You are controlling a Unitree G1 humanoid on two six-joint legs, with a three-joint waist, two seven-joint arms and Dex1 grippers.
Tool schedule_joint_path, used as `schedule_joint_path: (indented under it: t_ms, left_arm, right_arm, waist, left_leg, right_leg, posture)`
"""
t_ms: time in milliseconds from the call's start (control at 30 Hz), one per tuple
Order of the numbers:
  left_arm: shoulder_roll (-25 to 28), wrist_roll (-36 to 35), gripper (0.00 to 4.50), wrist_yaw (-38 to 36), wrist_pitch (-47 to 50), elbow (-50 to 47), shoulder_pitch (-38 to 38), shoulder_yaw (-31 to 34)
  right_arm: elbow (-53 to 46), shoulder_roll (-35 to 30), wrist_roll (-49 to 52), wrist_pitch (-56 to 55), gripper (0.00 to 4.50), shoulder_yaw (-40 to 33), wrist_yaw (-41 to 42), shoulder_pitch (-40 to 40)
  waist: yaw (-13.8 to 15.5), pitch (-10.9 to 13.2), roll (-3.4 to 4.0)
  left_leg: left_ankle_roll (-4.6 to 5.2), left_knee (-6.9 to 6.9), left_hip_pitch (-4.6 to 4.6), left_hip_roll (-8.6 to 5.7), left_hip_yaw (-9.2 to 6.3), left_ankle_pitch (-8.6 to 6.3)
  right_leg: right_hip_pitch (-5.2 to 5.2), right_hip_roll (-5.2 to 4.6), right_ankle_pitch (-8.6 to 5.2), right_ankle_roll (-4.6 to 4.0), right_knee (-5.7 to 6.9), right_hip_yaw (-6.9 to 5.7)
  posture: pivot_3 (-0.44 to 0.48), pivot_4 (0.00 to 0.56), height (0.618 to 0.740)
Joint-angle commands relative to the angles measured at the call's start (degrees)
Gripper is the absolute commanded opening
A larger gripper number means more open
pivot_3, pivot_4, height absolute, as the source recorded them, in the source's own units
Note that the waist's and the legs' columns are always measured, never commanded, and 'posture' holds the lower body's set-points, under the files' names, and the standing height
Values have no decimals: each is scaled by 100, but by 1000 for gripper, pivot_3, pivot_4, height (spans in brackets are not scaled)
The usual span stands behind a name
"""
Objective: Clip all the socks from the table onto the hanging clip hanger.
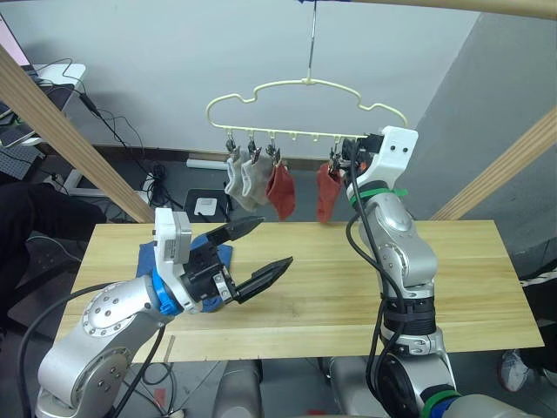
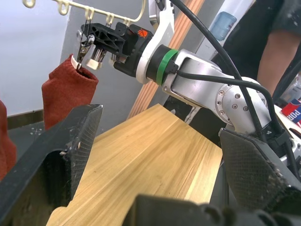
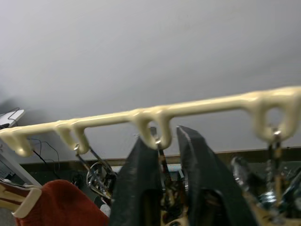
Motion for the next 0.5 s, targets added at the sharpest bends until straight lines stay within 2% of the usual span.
schedule_joint_path:
  t_ms: [33,267,400,500]
  left_arm:
    - [1,-12,4500,-27,-134,-201,-13,-21]
    - [-37,-130,4500,186,35,-139,26,62]
    - [-81,129,4500,916,386,601,106,402]
    - [5,501,4500,1096,381,1204,204,606]
  right_arm:
    - [-172,7,63,-103,256,-5,12,-10]
    - [-317,-209,250,158,256,-116,241,33]
    - [-423,-1142,895,1032,256,-268,1262,12]
    - [-458,-1687,1226,1403,256,-234,1783,-3]
  waist:
    - [0,0,0]
    - [0,0,0]
    - [7,0,0]
    - [8,0,0]
  left_leg:
    - [0,0,0,0,0,0]
    - [0,0,0,0,0,0]
    - [0,1,0,-1,0,0]
    - [1,4,2,-1,-4,0]
  right_leg:
    - [0,0,0,0,0,0]
    - [0,0,0,0,0,0]
    - [3,-1,0,0,0,0]
    - [5,1,0,0,1,-3]
  posture:
    - [-34,295,740]
    - [-36,295,740]
    - [-38,295,740]
    - [-38,295,740]
